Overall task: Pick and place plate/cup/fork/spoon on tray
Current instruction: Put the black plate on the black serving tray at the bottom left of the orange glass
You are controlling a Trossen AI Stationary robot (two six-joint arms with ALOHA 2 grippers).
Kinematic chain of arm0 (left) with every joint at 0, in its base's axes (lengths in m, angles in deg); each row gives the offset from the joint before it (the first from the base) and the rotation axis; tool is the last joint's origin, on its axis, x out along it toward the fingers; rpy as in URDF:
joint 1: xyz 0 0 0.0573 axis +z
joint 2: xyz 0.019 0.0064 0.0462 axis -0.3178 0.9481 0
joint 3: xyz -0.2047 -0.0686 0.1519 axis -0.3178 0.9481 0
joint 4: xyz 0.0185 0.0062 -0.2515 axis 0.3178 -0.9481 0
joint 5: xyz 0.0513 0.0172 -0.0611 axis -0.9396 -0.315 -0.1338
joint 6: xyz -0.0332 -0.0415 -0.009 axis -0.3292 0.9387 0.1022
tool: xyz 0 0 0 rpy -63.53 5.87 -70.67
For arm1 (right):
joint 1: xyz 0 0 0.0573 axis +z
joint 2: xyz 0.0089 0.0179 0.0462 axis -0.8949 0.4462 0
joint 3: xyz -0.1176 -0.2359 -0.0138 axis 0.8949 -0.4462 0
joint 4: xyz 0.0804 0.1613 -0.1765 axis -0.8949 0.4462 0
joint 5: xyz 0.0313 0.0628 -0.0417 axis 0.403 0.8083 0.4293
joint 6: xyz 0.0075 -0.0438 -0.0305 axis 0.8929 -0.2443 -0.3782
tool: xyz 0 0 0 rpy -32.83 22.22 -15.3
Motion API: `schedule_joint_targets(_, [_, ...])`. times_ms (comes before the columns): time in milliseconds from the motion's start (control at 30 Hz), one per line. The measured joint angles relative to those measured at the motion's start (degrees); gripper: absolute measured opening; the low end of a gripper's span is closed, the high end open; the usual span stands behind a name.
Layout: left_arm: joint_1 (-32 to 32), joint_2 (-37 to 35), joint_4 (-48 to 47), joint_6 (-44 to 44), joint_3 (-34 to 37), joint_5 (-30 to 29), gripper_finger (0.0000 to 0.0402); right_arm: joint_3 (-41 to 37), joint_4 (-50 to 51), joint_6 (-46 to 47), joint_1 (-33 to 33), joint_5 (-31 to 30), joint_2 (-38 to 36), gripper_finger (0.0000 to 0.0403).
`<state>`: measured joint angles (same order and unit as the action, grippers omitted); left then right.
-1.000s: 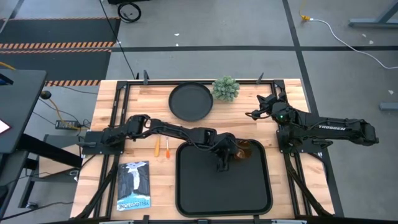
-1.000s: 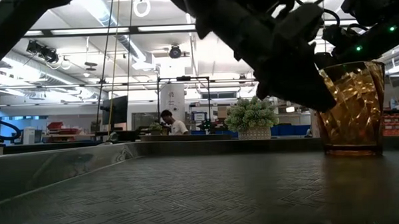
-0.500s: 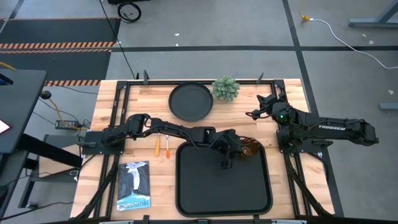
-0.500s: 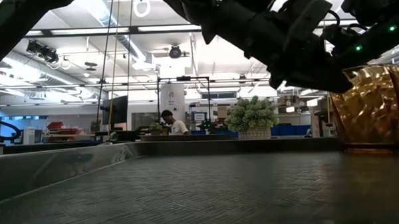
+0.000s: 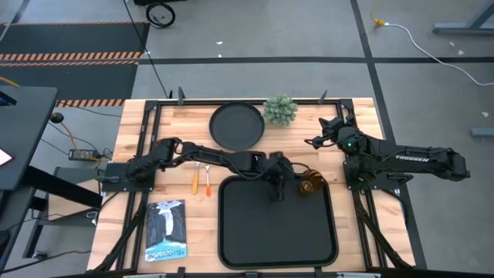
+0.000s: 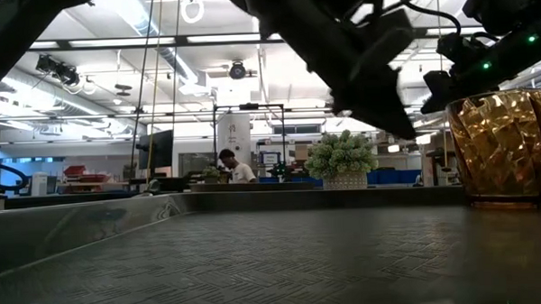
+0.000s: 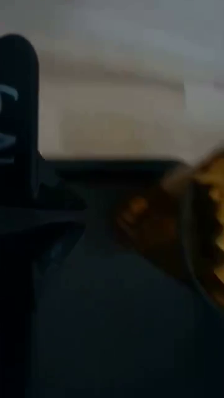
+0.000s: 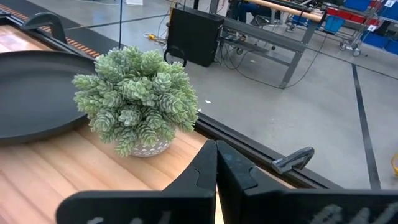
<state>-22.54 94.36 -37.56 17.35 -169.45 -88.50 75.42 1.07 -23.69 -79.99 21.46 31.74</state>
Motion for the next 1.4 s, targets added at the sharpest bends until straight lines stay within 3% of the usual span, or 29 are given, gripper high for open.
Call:
schedule_joint_targets(267, [-0.40,-2.30,-12.27,-5.93,-0.05,-8.77,0.0014,0.00,0.29,-0.30,0.00,0.85,0.00,0.0005])
schedule_joint_targets(533, [-0.13,-3.62,-21.62,-14.67,-0.06,-25.45,0.0009,0.00,-7.90,-7.10,0.02,1.95,0.00,0.0005])
schedule_joint_targets(767, [2.41,-4.30,-22.35,-24.86,-0.02,-36.55,0.0005,0.54,-20.66,-18.77,-0.03,12.14,-0.03,0.0005])
schedule_joint_targets(900, [4.39,-5.32,-22.13,-26.79,0.01,-36.36,0.0004,3.52,-18.36,-16.77,-0.09,13.95,0.00,0.0005])
schedule_joint_targets(1033, [5.56,-8.09,-18.74,-26.89,3.10,-31.26,0.0004,4.95,-13.88,-12.51,1.33,13.95,0.03,0.0004])
schedule_joint_targets(1267, [5.00,-19.14,-1.42,-27.47,21.63,-28.23,0.0003,4.68,-13.28,-6.96,5.73,11.45,2.39,0.0004])
schedule_joint_targets(1400, [4.99,-25.77,5.71,-22.52,30.17,-24.04,0.0003,4.68,-13.85,-4.01,7.24,11.53,6.87,0.0004])
